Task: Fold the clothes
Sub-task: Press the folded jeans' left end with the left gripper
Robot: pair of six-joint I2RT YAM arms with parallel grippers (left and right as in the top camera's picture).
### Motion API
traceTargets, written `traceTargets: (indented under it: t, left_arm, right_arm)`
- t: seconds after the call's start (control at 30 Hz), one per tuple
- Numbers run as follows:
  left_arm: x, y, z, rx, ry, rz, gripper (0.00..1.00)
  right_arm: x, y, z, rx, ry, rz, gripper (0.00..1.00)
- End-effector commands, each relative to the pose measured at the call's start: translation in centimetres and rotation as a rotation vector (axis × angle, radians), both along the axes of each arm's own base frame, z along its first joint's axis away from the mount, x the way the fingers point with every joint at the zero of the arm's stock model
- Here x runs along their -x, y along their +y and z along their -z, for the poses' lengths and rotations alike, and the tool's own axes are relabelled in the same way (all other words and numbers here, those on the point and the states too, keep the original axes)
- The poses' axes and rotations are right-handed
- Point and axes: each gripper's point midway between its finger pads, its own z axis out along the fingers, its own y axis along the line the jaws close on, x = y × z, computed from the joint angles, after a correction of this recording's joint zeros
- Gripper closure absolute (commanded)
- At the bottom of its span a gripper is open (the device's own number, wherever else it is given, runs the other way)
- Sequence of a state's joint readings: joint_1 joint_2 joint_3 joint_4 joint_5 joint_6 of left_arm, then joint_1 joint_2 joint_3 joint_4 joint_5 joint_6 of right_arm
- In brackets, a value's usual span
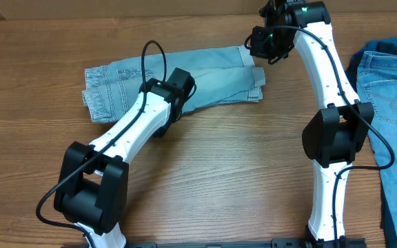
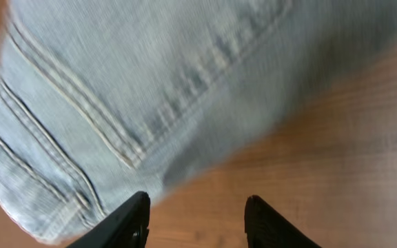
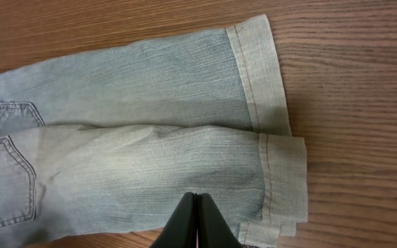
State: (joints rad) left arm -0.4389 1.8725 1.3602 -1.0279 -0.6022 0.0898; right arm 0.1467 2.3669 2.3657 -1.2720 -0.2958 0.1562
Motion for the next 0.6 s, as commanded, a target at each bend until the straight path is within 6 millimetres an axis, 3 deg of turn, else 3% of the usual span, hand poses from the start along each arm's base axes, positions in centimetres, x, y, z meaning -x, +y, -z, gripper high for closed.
traceTargets:
  t: [0.0,0.1,0.2,0.27,0.4,0.57]
  left_arm:
    - [-1.8,-0.1,0.4,-0.056,-0.047,0.091,0.51]
    - [-1.8,-0.1,1.7,-0.071,-0.035,0.149,0.5]
    - [0.6,0.5,3.1,-0.111,0.061,0.177,0.49]
    - [1.1,0.5,2.9,-0.143,0.06,0.17,0.48]
    - [0.6,0.2,3.2,-0.148,0.025,0.185,0.45]
    - [0.3,1.4,4.2,-0.195,-0.005,0.198,0.44]
  right_arm:
    - [-0.5,0.2,-0.8,0.003,-0.033,-0.007,0.96]
    - [-0.5,0.1,-0.8,0.004,-0.034,-0.008,0.96]
    - [-0.6,0.1,-0.9,0.004,-0.038,-0.007,0.96]
    - [-0.8,0.1,-0.9,0.002,-0.046,-0.007,0.96]
    - [-0.9,0.2,-1.0,0.001,-0.052,-0.007,0.96]
    - [-0.7,0.1,-0.9,0.003,-0.044,-0.007,0.96]
